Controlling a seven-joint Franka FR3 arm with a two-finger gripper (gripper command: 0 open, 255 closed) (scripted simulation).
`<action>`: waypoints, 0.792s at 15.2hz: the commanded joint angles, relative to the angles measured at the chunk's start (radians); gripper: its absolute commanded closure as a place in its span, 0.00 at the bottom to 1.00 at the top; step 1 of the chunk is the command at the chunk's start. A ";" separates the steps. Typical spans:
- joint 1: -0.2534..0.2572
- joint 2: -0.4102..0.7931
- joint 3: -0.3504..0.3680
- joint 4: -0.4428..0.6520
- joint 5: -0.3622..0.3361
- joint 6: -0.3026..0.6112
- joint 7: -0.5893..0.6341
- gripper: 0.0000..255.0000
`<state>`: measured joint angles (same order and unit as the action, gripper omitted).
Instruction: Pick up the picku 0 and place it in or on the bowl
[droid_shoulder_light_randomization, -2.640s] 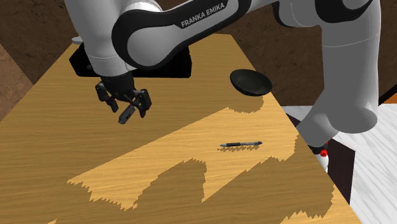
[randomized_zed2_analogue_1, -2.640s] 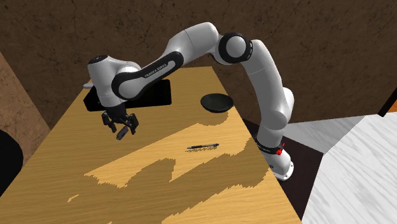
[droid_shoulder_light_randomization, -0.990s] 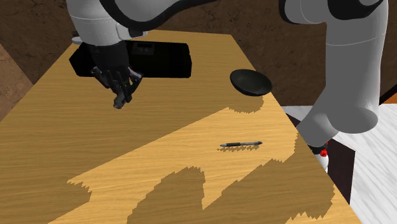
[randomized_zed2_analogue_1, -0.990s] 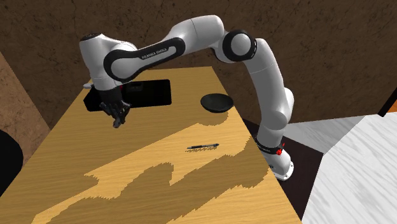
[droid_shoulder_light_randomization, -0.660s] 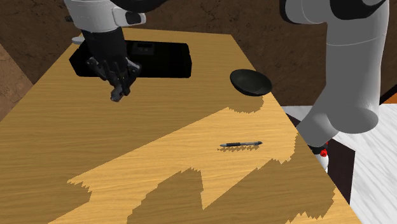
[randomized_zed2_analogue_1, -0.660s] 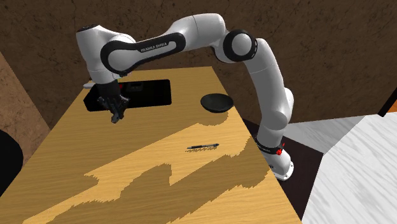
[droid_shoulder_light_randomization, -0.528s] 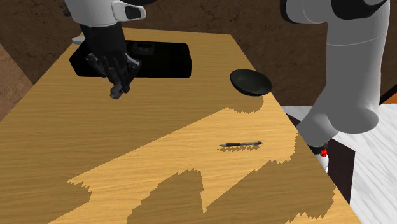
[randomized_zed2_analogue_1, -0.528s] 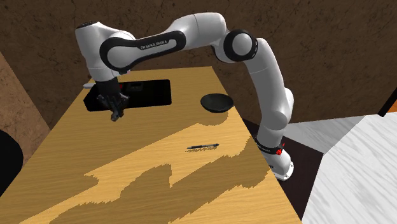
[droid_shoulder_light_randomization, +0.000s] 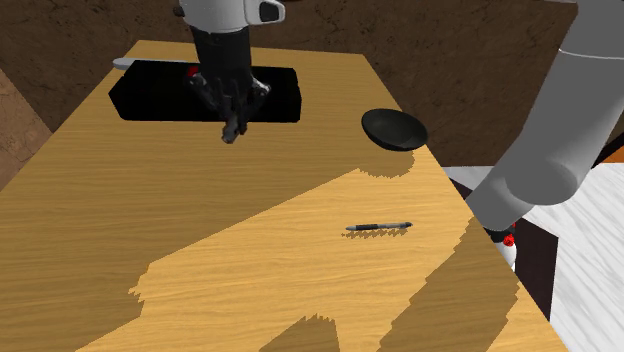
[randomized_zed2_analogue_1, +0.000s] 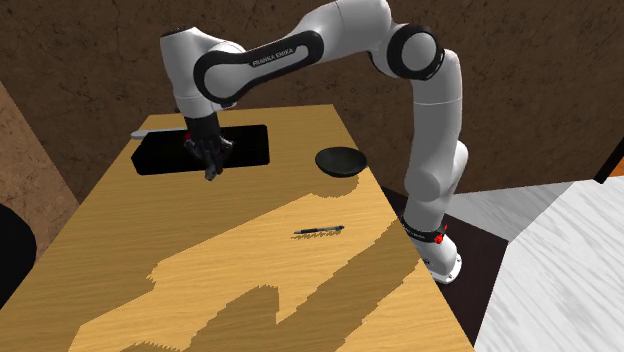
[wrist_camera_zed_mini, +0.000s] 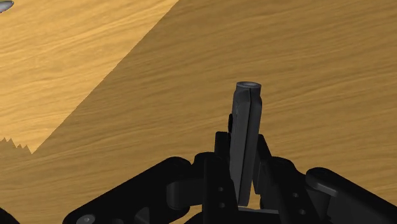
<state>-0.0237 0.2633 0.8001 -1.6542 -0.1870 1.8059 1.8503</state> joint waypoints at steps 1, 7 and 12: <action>-0.065 -0.096 0.007 -0.098 0.067 0.030 -0.061 1.00; -0.168 -0.393 -0.051 -0.360 0.280 0.081 -0.286 1.00; -0.167 -0.594 -0.161 -0.537 0.388 0.079 -0.454 1.00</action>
<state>-0.1941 -0.2882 0.6605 -2.1592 0.1797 1.8916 1.4272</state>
